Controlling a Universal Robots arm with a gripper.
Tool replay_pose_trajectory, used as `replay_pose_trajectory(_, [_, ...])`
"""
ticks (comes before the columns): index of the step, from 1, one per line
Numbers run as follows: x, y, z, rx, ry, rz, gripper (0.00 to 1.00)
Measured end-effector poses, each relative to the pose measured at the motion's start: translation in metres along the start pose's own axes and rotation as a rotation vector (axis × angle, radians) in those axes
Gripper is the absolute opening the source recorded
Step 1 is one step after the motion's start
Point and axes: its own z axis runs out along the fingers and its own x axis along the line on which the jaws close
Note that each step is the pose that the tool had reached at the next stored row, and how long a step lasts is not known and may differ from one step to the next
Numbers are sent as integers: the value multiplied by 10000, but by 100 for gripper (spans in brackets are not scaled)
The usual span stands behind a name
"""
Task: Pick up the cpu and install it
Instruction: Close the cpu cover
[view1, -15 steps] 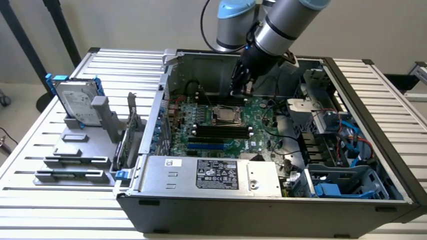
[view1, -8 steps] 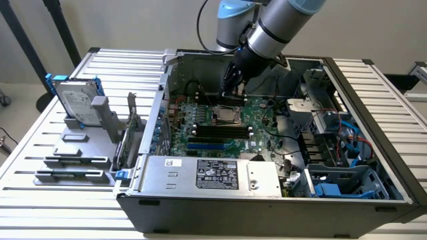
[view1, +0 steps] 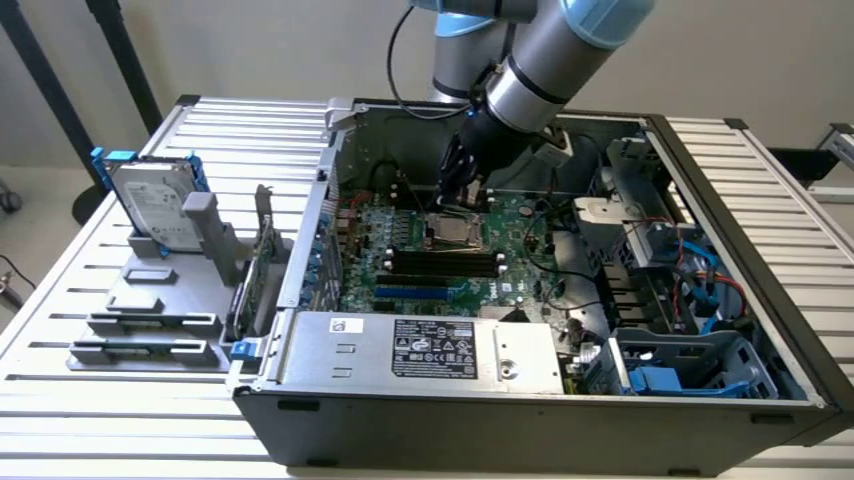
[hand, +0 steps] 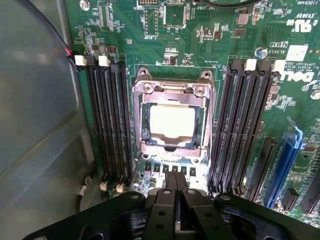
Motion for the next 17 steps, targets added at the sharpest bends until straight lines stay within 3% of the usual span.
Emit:
replay_pose_trajectory(8, [-10,31,142,-3,15,27,11])
replay_pose_trajectory(17, [9,54,259,-38,155,259,11])
